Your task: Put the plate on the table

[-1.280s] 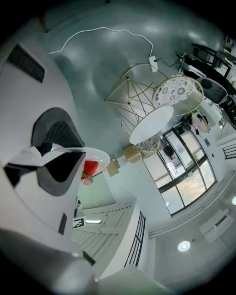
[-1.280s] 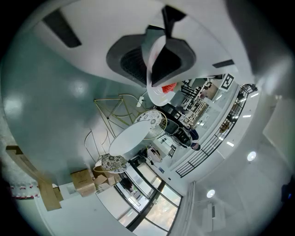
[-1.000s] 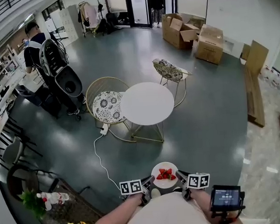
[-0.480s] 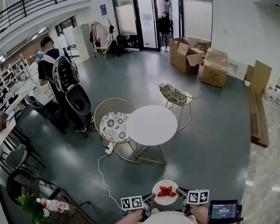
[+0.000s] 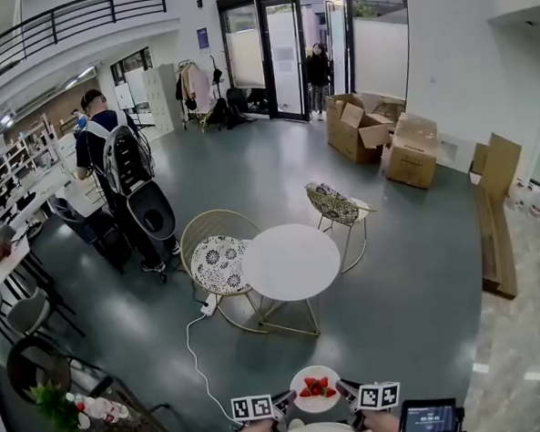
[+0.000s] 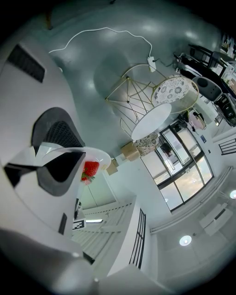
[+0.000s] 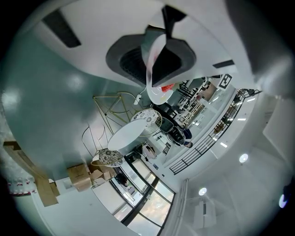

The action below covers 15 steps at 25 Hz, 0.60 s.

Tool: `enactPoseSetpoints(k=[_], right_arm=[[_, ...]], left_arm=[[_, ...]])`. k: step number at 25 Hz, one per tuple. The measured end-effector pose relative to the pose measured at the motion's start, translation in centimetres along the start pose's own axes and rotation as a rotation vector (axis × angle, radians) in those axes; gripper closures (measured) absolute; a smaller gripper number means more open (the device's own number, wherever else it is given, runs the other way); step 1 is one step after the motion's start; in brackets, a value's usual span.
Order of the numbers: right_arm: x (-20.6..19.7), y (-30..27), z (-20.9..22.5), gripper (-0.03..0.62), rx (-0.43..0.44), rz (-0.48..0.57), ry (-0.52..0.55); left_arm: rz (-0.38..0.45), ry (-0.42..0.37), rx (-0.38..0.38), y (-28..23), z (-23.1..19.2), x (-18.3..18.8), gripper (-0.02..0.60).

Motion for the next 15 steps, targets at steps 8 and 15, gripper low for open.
enactPoseSetpoints(k=[8,15], right_arm=[[-0.1,-0.29,0.38,0.551,-0.006,-0.01,-0.001],[0.43,-0.93,0.65,0.551,-0.004,-0.006,-0.004]], left_arm=[[-0.002,0.003,0.004,-0.3,-0.37,-0.01,0.546],[-0.005,-0.003,0.005,-0.94,-0.57,0.69,0.546]])
Point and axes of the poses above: the fingertips, and each gripper's own axes: y backward along the fingers, z to its right, x out of its top, the point moved 4 cm from there along y, backward along the fingers, and after that the axes turned 7 degrees about z, right-handed, at the moved point
